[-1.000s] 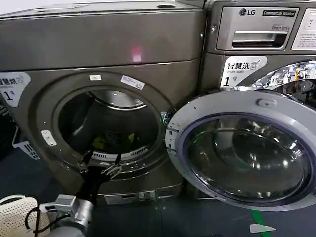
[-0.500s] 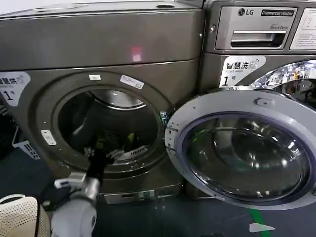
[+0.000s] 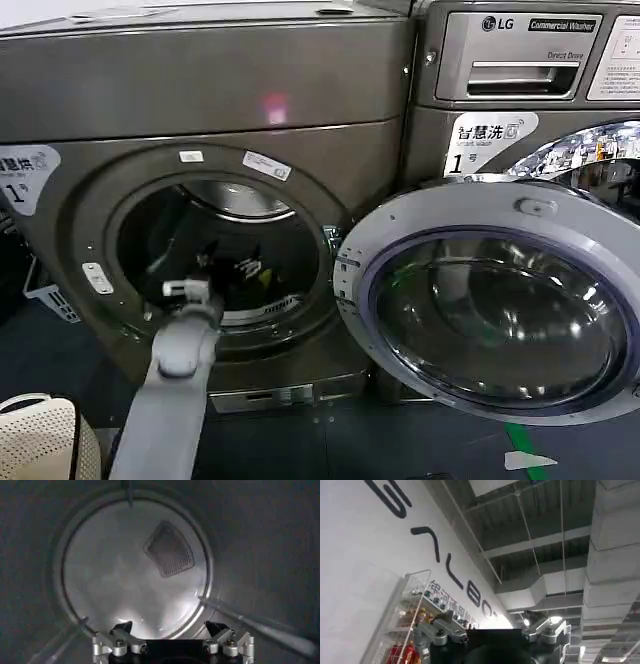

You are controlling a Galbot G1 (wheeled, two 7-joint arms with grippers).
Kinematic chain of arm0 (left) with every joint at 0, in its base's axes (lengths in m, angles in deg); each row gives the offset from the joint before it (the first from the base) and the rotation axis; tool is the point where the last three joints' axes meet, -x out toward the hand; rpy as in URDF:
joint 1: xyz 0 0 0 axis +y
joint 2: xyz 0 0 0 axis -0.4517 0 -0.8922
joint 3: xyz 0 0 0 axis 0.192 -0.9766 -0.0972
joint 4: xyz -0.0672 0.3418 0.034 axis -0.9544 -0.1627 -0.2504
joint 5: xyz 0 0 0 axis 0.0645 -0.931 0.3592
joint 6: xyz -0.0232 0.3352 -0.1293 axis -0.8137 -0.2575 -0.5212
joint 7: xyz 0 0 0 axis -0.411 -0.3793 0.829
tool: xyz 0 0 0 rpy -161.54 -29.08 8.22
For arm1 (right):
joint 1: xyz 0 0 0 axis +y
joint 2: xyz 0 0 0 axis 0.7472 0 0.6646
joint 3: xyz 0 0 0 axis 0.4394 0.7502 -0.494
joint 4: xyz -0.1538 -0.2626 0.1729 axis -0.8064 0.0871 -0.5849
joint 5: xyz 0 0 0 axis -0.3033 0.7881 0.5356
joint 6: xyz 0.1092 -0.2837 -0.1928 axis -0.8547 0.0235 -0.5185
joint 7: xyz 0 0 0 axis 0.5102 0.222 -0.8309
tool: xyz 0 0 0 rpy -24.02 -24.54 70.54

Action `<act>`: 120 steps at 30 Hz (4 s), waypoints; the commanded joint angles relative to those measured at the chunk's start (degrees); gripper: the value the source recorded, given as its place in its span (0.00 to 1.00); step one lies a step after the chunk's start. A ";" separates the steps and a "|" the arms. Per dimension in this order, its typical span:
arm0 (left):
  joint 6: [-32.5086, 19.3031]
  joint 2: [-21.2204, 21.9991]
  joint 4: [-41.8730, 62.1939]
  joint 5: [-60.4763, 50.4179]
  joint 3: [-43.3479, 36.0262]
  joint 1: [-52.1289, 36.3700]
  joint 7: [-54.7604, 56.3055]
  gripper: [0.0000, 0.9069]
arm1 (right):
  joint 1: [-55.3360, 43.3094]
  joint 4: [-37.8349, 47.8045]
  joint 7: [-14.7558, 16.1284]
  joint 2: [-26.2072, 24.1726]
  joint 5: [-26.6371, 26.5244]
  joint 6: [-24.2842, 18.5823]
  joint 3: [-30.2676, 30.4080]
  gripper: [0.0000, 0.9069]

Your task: Grasp the clothes from the dryer.

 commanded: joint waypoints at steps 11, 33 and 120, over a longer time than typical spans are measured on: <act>-7.77 -7.13 41.59 -24.26 -11.93 -28.68 -40.82 1.00 | -0.69 0.74 -0.05 -0.54 0.12 -0.35 0.78 1.00; -23.03 -1.84 69.11 -51.72 -37.72 -49.65 -57.58 1.00 | -0.81 1.11 0.06 -0.17 0.20 -0.89 1.09 1.00; -19.91 3.50 37.95 -12.51 -1.57 -22.04 0.28 0.00 | -1.92 0.76 -0.68 -0.32 1.05 -2.74 2.27 1.00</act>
